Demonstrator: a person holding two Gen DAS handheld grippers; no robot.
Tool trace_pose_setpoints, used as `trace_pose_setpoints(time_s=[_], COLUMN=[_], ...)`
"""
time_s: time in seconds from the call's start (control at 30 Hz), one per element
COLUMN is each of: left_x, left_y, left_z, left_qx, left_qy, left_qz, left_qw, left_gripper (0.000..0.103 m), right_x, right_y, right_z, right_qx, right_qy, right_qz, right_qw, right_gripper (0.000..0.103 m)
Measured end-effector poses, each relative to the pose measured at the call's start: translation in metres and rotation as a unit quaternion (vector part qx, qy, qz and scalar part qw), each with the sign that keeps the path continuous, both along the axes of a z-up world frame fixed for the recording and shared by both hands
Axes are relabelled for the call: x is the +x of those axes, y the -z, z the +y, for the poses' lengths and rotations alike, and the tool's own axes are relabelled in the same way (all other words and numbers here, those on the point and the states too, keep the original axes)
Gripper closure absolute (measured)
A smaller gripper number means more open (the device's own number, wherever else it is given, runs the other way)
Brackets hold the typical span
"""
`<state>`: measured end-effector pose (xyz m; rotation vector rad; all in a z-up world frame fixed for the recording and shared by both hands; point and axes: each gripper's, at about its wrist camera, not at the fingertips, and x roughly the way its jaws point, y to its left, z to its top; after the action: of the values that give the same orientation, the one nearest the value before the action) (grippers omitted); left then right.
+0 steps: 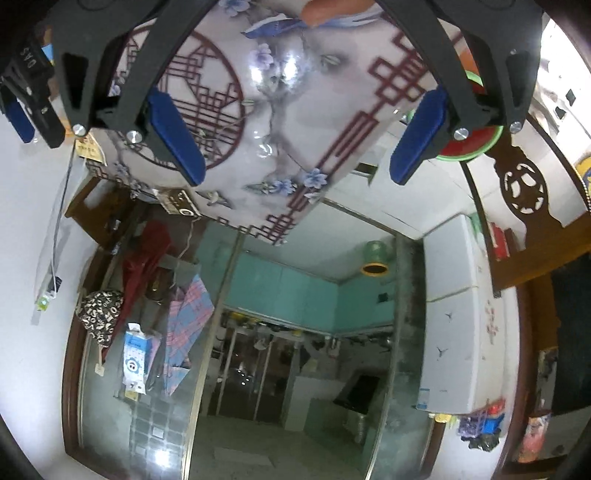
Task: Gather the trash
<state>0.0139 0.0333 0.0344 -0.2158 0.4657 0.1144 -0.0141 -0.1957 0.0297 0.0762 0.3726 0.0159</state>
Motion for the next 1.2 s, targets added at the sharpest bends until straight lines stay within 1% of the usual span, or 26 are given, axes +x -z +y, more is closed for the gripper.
trace_pose_setpoints(time_s=[0.13,0.23,0.37,0.47,0.63,1.07,1.2], left_x=[-0.002,-0.008,-0.005,-0.002,0.001,0.008,0.009], left_y=[-0.001,0.001,0.005,0.005,0.008,0.010,0.010], left_z=[-0.002,-0.001,-0.003,-0.007,-0.015,-0.023,-0.023], left_qx=[0.003,0.007,0.005,0.022,0.045,0.051,0.052], left_qy=[-0.003,-0.017,-0.012,-0.028,-0.022,-0.028,-0.029], left_qz=[-0.001,-0.012,-0.002,-0.004,0.000,0.005,0.006], left_qw=[1.0000,0.9998,0.9999,0.9994,0.9988,0.9983,0.9982], left_gripper=[0.005,0.005,0.005,0.005,0.005,0.005,0.005], right_x=[0.000,0.000,0.002,0.003,0.006,0.011,0.014], right_y=[0.001,0.002,0.003,0.004,0.006,0.011,0.017], right_z=[0.001,0.000,-0.002,-0.006,-0.012,-0.017,-0.020], right_qx=[-0.005,-0.005,-0.006,-0.005,-0.003,0.001,0.003], right_qy=[-0.005,-0.006,-0.003,0.000,0.002,0.003,0.006], right_qz=[0.000,-0.001,0.003,0.007,0.010,0.014,0.018], right_qw=[1.000,1.000,1.000,1.000,1.000,1.000,1.000], right_gripper=[0.007,0.007,0.007,0.007,0.007,0.007,0.007])
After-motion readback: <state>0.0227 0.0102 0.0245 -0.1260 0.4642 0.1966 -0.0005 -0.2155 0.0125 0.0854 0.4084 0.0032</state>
